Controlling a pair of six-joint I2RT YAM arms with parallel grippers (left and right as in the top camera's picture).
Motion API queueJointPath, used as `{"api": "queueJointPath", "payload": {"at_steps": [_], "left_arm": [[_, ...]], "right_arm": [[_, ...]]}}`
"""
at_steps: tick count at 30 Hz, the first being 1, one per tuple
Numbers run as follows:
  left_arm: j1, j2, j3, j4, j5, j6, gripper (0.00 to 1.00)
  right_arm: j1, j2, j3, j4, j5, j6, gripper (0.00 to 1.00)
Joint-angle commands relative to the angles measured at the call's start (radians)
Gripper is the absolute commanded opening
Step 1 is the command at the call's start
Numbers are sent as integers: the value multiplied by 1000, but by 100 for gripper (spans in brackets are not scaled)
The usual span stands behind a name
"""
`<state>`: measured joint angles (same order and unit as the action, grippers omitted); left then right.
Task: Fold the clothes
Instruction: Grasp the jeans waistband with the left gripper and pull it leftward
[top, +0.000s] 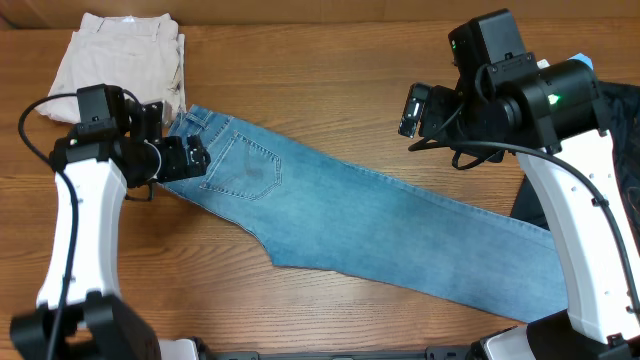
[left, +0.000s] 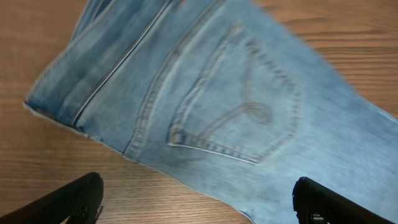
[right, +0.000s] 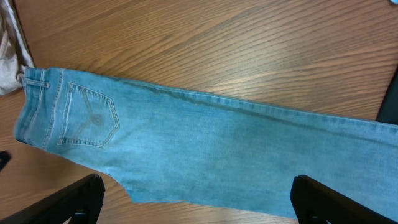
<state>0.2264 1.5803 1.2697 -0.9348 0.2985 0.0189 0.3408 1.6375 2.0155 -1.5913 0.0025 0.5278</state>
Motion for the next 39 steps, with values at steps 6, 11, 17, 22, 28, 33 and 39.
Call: {"api": "queueJointPath", "payload": {"at_steps": [6, 11, 17, 22, 28, 33, 39], "left_arm": [[60, 200, 17, 32, 12, -19, 100], [80, 259, 17, 26, -82, -141, 100], [116, 337, 17, 52, -96, -200, 100], [133, 372, 17, 119, -96, -199, 100], [134, 376, 17, 190, -95, -199, 100], [133, 377, 17, 219, -88, -199, 77], [134, 377, 17, 226, -89, -199, 19]], "right_arm": [[-3, -6, 1, 6, -5, 0, 100], [-3, -6, 1, 6, -5, 0, 100], [-3, -6, 1, 3, -5, 0, 100], [-3, -6, 1, 3, -5, 0, 100], [-3, -6, 1, 12, -5, 0, 100], [-3, -6, 1, 15, -5, 0, 100], [-3, -6, 1, 18, -6, 0, 100]]}}
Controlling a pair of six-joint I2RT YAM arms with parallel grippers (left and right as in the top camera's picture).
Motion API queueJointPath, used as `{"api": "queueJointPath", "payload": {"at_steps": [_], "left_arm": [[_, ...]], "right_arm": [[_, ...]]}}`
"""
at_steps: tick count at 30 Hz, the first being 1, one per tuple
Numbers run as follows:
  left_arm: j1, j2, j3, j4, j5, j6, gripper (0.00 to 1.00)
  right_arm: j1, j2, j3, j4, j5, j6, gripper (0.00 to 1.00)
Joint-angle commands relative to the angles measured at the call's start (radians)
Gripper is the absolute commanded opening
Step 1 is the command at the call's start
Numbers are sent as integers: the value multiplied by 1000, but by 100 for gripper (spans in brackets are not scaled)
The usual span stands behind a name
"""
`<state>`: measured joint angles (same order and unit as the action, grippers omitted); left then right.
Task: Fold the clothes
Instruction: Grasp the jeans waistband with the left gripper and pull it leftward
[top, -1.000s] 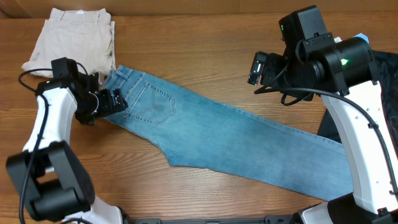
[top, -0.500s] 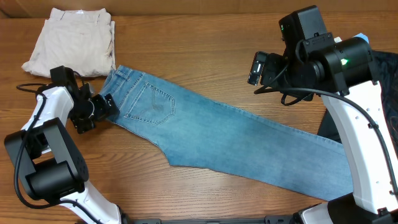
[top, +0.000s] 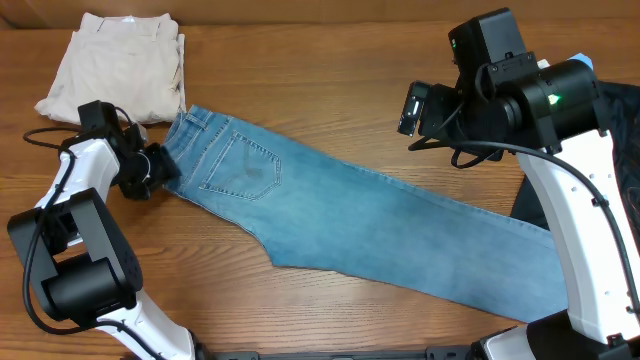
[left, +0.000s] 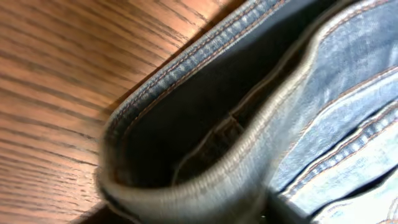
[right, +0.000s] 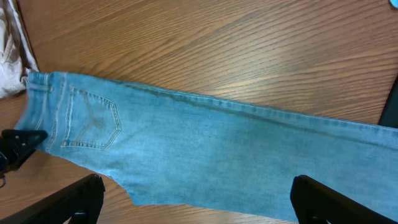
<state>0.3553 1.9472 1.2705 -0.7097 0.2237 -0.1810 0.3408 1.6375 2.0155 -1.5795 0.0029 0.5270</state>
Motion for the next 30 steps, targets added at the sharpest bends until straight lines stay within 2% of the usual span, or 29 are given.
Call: {"api": "queueJointPath", "payload": {"at_steps": [1, 7, 14, 30], "left_arm": [[4, 10, 16, -1, -14, 0, 4], [35, 6, 16, -57, -84, -126, 4], [170, 5, 16, -132, -106, -238, 4], [526, 1, 16, -189, -134, -316, 4]], "right_arm": [[-3, -6, 1, 6, -6, 1, 100], [-3, -6, 1, 1, -6, 5, 100], [-3, -6, 1, -9, -6, 5, 100], [-3, 5, 0, -25, 2, 4, 100]]}}
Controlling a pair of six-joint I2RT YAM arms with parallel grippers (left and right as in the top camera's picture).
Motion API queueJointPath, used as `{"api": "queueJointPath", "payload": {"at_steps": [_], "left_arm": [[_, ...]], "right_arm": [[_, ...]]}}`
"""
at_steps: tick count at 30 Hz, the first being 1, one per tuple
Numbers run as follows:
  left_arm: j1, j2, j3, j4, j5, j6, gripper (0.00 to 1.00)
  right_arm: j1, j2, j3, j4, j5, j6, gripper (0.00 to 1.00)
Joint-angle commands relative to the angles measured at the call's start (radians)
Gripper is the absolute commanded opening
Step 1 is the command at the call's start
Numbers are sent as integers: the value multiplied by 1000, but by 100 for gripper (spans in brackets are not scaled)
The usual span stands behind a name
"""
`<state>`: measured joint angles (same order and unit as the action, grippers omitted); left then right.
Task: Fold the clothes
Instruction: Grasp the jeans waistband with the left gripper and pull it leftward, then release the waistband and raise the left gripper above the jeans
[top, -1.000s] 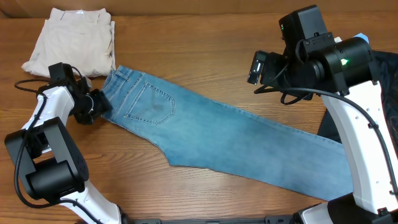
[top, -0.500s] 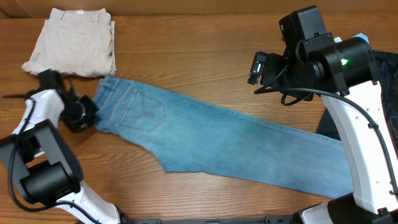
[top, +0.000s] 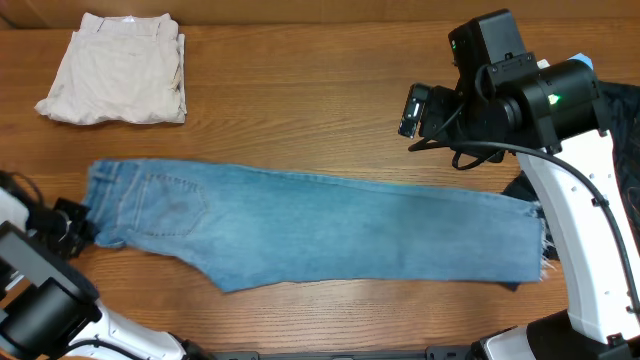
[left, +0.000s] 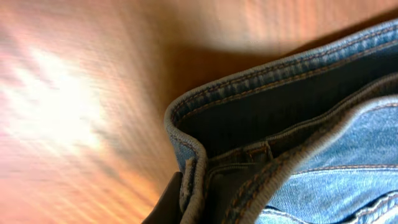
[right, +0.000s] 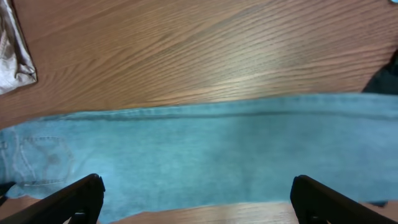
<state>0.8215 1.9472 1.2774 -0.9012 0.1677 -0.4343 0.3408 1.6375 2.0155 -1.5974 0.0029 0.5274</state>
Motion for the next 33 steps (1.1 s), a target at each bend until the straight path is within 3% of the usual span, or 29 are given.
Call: {"api": "queueJointPath", "payload": {"at_steps": [1, 7, 11, 20, 24, 33], "left_arm": [[76, 1, 9, 0, -77, -77, 4], [126, 1, 10, 16, 18, -81, 6], [119, 0, 17, 23, 108, -50, 27], [93, -1, 113, -38, 332, 66, 54], [72, -2, 182, -108, 412, 105, 59], [5, -44, 290, -203, 400, 136, 59]], "right_arm": [[-3, 9, 0, -14, 16, 3, 100], [-26, 19, 0, -79, 188, 4, 100], [-103, 19, 0, -80, 206, 4, 100], [-349, 19, 0, -96, 169, -23, 100], [-407, 26, 0, -93, 154, -45, 100], [-480, 132, 0, -73, 154, -53, 95]]}}
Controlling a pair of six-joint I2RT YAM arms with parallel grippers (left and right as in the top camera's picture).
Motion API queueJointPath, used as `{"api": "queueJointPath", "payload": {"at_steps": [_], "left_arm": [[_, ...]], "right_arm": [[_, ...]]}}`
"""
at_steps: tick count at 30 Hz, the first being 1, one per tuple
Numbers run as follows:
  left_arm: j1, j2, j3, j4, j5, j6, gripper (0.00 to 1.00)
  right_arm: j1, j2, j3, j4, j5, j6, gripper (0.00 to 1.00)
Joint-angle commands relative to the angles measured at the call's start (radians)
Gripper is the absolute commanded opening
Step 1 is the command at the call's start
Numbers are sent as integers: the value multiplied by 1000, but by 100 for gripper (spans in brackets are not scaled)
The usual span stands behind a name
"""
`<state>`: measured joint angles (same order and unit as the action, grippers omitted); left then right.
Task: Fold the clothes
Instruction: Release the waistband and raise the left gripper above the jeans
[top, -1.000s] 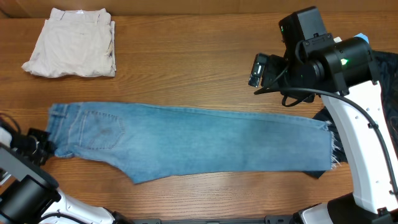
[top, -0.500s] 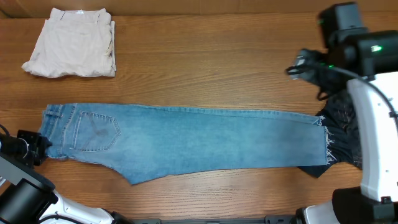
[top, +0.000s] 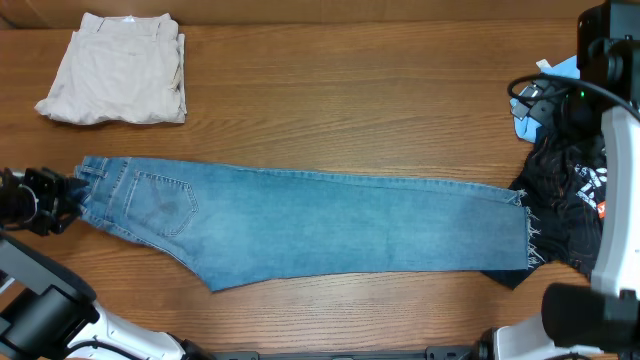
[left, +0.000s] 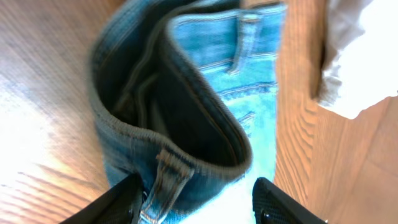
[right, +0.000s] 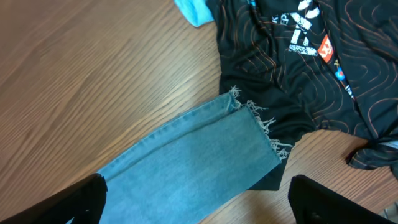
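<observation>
The blue jeans (top: 320, 225) lie flat and straight across the table, waist at the left and frayed hem at the right. My left gripper (top: 62, 196) sits at the waist end. In the left wrist view it (left: 196, 208) is open, with the bulged waistband (left: 180, 118) and a belt loop lying between its spread fingers. My right gripper (right: 196, 202) is open high above the hem end (right: 205, 155), holding nothing.
Folded beige trousers (top: 115, 65) lie at the back left, a pale edge of them (left: 360, 56) showing in the left wrist view. A crumpled black printed shirt (top: 570, 200) lies at the right edge, partly under the hem, with a blue cloth (top: 540, 110) behind it.
My left gripper was shut on the waistband and now stands open around it. The right arm has moved from over the table's middle to the far right, above the hem and the black shirt.
The jeans first lay diagonally with my left gripper open over the back pocket. Then that gripper was at the waistband edge. After that it was shut on the waistband at the table's left edge, with the jeans straight across. Now the waistband is let go.
</observation>
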<state>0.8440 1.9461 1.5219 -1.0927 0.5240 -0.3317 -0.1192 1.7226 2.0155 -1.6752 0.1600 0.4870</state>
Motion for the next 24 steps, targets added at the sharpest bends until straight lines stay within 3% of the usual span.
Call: {"api": "queueJointPath", "payload": {"at_steps": [1, 4, 7, 11, 13, 15, 24], "left_arm": [[-23, -53, 55, -20, 43, 35, 59], [-33, -85, 72, -35, 43, 41, 59], [-53, -135, 74, -40, 46, 61, 59], [-116, -195, 74, -74, 47, 137, 63], [-169, -208, 74, -107, 46, 192, 73], [-229, -207, 74, -140, 46, 226, 100], [-513, -205, 51, -150, 12, 243, 100]], "right_arm": [[-28, 64, 0, 5, -3, -13, 95], [-55, 111, 0, 13, -3, -13, 84], [-90, 151, 0, 21, -4, -12, 57], [-136, 189, 0, 19, -4, -11, 35], [-161, 210, -1, 16, -4, 11, 21], [-187, 235, -1, 6, -8, 35, 6], [-225, 296, -44, -12, -38, 40, 4]]}}
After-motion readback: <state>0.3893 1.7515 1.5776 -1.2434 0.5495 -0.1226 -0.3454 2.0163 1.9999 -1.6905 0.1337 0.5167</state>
